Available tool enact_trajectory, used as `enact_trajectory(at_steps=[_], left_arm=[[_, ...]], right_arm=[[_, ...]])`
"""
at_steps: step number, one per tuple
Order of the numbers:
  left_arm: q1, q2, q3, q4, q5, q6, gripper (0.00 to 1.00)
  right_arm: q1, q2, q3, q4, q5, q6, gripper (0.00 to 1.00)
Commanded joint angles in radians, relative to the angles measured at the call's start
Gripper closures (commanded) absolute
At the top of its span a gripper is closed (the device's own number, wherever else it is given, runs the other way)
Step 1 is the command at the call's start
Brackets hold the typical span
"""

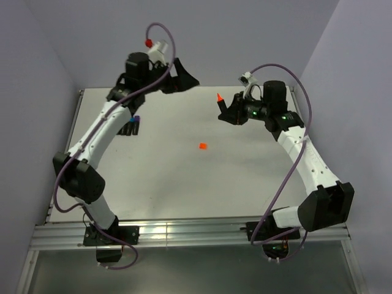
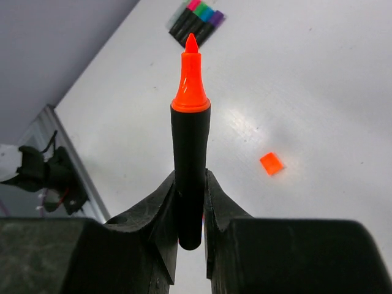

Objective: Insert the pens into the pen caps
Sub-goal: Pick up the pen from the center of the board, then insert the pen cap onto the pen.

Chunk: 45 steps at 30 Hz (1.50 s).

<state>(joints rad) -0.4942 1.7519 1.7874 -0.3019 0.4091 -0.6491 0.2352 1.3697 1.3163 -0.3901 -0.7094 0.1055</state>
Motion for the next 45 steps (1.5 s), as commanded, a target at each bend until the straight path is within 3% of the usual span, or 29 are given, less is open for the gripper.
enact_trajectory(at_steps=[1, 5, 6, 7, 10, 11, 14, 17, 21, 24, 29, 35, 40, 45], left_arm=[[0.107, -0.135, 0.001, 0.124, 0.236, 0.212, 0.01], [0.192, -0.119, -0.048, 0.1, 0.474, 0.357, 0.0], [0.192, -0.092, -0.028, 0.043, 0.496, 0.414, 0.0], [0.186, -0.063, 0.001, -0.129, 0.505, 0.478, 0.01], [0.126, 0.102, 0.192, -0.426, 0.406, 0.779, 0.01], [0.093, 0.148, 0.311, -0.598, 0.336, 0.902, 0.01], [0.019, 0.317, 0.452, -0.759, 0.2, 1.053, 0.01], [-0.032, 0.343, 0.4, -0.786, 0.146, 1.274, 0.01], [-0.07, 0.322, 0.212, -0.733, 0.14, 1.567, 0.01], [-0.09, 0.391, 0.211, -0.79, 0.142, 1.764, 0.06], [-0.102, 0.587, 0.412, -0.872, 0.126, 1.766, 0.1], [-0.115, 0.549, 0.251, -0.637, 0.125, 1.731, 0.16], [-0.13, 0.626, 0.36, -0.678, 0.123, 1.672, 0.19], [-0.138, 0.635, 0.327, -0.654, 0.117, 1.672, 0.23]], right_arm=[[-0.08, -0.086, -0.087, 0.138, -0.241, 0.029, 1.0], [-0.126, -0.127, -0.118, 0.143, -0.216, 0.02, 1.0], [-0.138, -0.132, -0.127, 0.14, -0.208, 0.019, 1.0], [-0.166, -0.135, -0.13, 0.137, -0.203, 0.019, 1.0], [-0.209, -0.141, -0.135, 0.114, -0.203, 0.016, 1.0], [-0.229, -0.147, -0.135, 0.108, -0.199, 0.011, 1.0], [-0.309, -0.159, -0.135, 0.062, -0.202, -0.015, 1.0], [-0.37, -0.165, -0.132, 0.024, -0.216, -0.044, 1.0], [-0.411, -0.158, -0.121, -0.026, -0.216, -0.076, 1.0], [-0.419, -0.152, -0.118, -0.053, -0.194, -0.122, 1.0], [-0.422, -0.13, -0.107, -0.107, -0.151, -0.173, 1.0], [-0.427, -0.138, -0.12, -0.11, -0.119, -0.194, 1.0], [-0.428, -0.129, -0.118, -0.113, -0.101, -0.202, 1.0], [-0.432, -0.124, -0.123, -0.115, -0.098, -0.204, 1.0]])
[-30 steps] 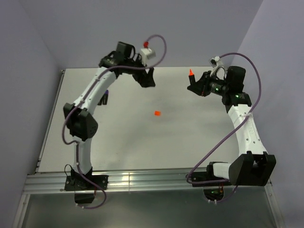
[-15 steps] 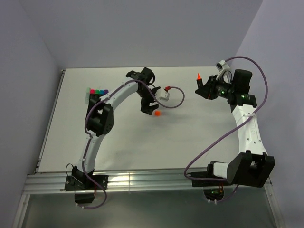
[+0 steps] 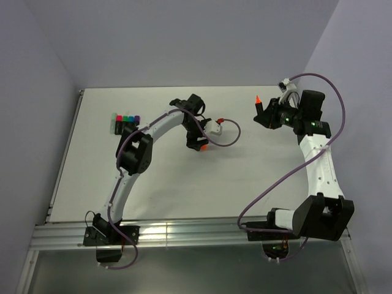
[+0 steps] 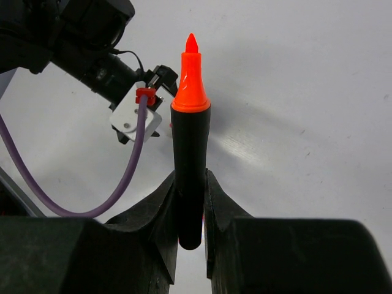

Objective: Insert the pens into the pen caps
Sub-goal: Insert the pen cap onto the pen.

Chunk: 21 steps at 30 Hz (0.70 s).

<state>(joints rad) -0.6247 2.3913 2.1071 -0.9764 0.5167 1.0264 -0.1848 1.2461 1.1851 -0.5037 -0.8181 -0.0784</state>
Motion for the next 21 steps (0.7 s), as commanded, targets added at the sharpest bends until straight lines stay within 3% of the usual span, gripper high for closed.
enact_trajectory(at_steps=[1, 21], left_arm=[[-0.01, -0.004, -0.002, 0.013, 0.011, 0.014, 0.23], [-0.03, 0.06, 0.016, -0.018, 0.006, 0.015, 0.43]], right_arm=[[-0.01, -0.002, 0.008, -0.001, 0.016, -0.021, 1.0], [-0.012, 0.015, 0.025, -0.025, 0.031, -0.044, 1.0]])
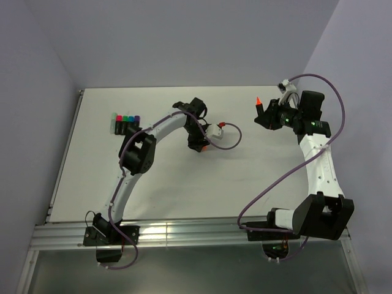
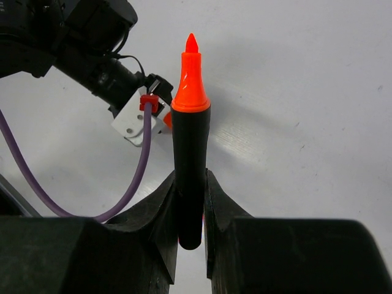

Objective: Insert the pens into the pen caps
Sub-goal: Insert the pen cap onto the pen.

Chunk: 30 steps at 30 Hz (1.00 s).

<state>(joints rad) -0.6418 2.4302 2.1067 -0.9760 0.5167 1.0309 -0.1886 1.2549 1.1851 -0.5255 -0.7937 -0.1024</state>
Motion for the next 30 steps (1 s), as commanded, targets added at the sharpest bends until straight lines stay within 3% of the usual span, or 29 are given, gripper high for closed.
enact_trajectory(at_steps=[1, 10, 12, 16, 19, 25, 29, 30], left_arm=[[-0.013, 0.021, 0.013, -0.018, 0.008, 0.011, 0.44], [-0.028, 0.017, -0.02, -0.006, -0.004, 0.004, 0.51], [-0.036, 0.012, -0.037, 0.0, -0.017, -0.003, 0.43], [-0.052, 0.006, -0.057, 0.019, -0.056, -0.009, 0.39], [-0.056, 0.006, -0.056, 0.013, -0.063, -0.008, 0.46], [-0.056, -0.04, -0.114, 0.057, -0.107, -0.008, 0.7], [-0.058, -0.132, -0.168, 0.097, -0.174, -0.044, 1.0], [-0.061, -0.161, -0.203, 0.118, -0.225, -0.067, 1.0]], right_arm=[[-0.006, 0.008, 0.025, -0.005, 0.008, -0.022, 1.0], [-0.006, 0.014, 0.053, -0.037, 0.007, -0.036, 1.0], [-0.006, 0.012, 0.056, -0.047, 0.005, -0.04, 1.0], [-0.006, 0.009, 0.059, -0.051, 0.002, -0.04, 1.0], [-0.008, 0.008, 0.057, -0.053, 0.002, -0.039, 1.0], [-0.006, -0.008, 0.051, -0.062, 0.002, -0.042, 1.0], [-0.008, -0.008, 0.038, -0.061, -0.048, -0.004, 1.0], [-0.005, -0.006, 0.036, -0.06, -0.058, 0.003, 1.0]])
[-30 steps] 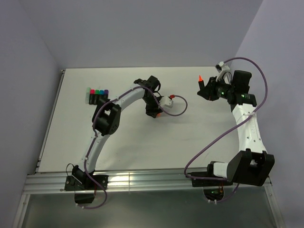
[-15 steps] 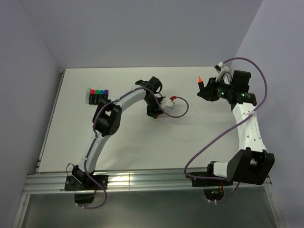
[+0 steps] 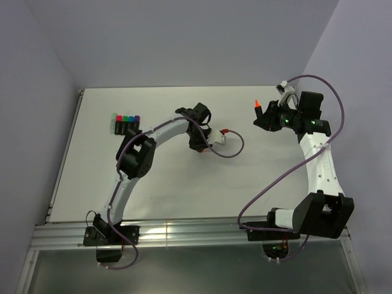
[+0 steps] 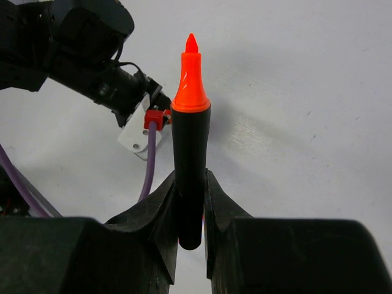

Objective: Insert the pens into the pen caps
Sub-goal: Insert the pen cap onto the pen.

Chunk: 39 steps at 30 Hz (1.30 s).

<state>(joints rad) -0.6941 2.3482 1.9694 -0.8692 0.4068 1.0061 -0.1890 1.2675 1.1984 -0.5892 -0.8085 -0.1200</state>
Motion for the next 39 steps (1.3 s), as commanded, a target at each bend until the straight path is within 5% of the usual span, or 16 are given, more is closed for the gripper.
enact_trajectory(at_steps=[1, 7, 11, 16, 26, 39], left_arm=[[-0.01, -0.154, -0.088, 0.024, -0.132, -0.049, 1.0], [-0.007, -0.673, -0.553, 0.29, -0.273, 0.095, 1.0], [-0.007, -0.999, -0.85, 0.404, -0.293, 0.4, 1.0], [-0.008, -1.207, -0.906, 0.437, -0.327, 0.619, 1.0], [-0.03, -1.274, -0.896, 0.493, -0.488, 1.001, 1.0], [-0.153, -1.288, -0.88, 0.54, -0.488, 1.065, 1.0]], right_arm=[[-0.001, -0.014, 0.024, 0.003, -0.069, 0.025, 1.0], [0.092, 0.006, 0.015, 0.005, -0.139, 0.068, 1.0], [0.227, 0.0, 0.001, 0.012, -0.153, 0.078, 1.0], [0.382, -0.007, -0.005, 0.042, -0.146, 0.091, 1.0], [0.635, 0.013, 0.073, 0.038, 0.006, 0.111, 1.0], [0.767, 0.079, 0.162, 0.035, 0.268, 0.108, 1.0]])
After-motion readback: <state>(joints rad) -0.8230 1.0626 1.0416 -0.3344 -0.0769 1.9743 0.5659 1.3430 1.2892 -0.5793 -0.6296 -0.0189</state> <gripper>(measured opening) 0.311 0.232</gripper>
